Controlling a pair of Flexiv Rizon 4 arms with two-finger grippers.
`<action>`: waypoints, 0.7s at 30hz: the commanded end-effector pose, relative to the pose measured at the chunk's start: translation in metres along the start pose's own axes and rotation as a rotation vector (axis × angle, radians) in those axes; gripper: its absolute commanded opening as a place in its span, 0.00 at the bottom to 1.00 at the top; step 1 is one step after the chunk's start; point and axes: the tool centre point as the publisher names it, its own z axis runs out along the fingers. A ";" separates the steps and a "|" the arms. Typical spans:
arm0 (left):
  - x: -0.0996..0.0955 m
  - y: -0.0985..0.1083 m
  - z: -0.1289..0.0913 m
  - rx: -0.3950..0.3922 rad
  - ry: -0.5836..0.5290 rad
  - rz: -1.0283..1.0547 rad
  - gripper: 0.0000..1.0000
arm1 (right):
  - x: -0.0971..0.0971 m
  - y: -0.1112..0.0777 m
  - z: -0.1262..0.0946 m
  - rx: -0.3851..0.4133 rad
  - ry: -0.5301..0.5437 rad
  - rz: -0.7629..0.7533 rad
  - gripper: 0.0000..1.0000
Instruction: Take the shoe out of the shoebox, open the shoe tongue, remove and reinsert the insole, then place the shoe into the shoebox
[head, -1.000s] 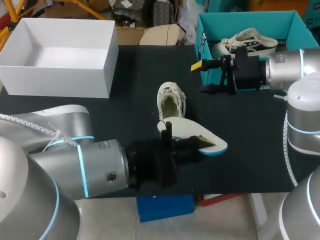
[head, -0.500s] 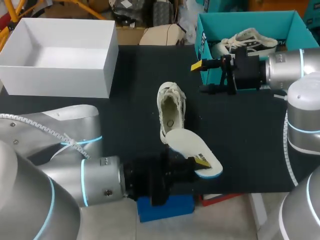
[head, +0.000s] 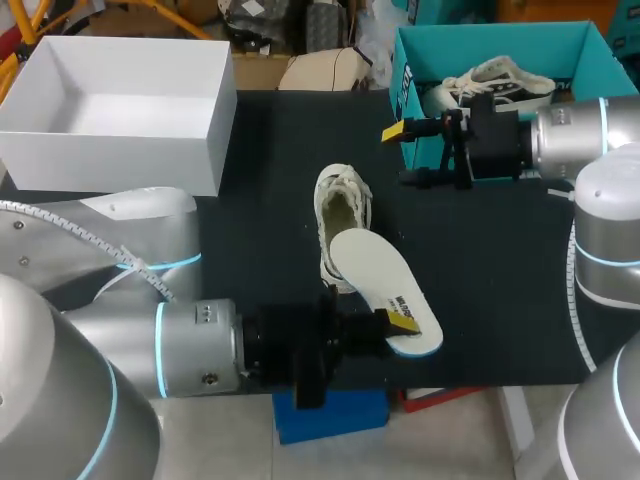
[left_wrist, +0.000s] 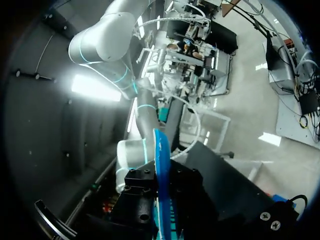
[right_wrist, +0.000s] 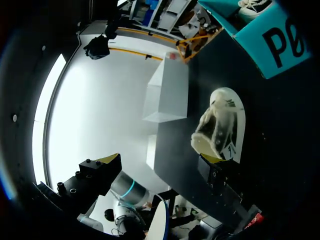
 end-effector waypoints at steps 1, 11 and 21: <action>0.009 0.006 0.005 0.066 -0.067 -0.012 0.00 | -0.001 -0.001 0.001 -0.004 0.002 0.000 1.00; 0.000 0.007 0.004 0.017 -0.088 -0.023 0.00 | -0.001 -0.001 0.001 -0.004 0.002 0.000 1.00; 0.007 0.015 -0.003 0.062 -0.048 0.116 0.00 | -0.001 -0.001 0.001 -0.004 0.002 0.000 1.00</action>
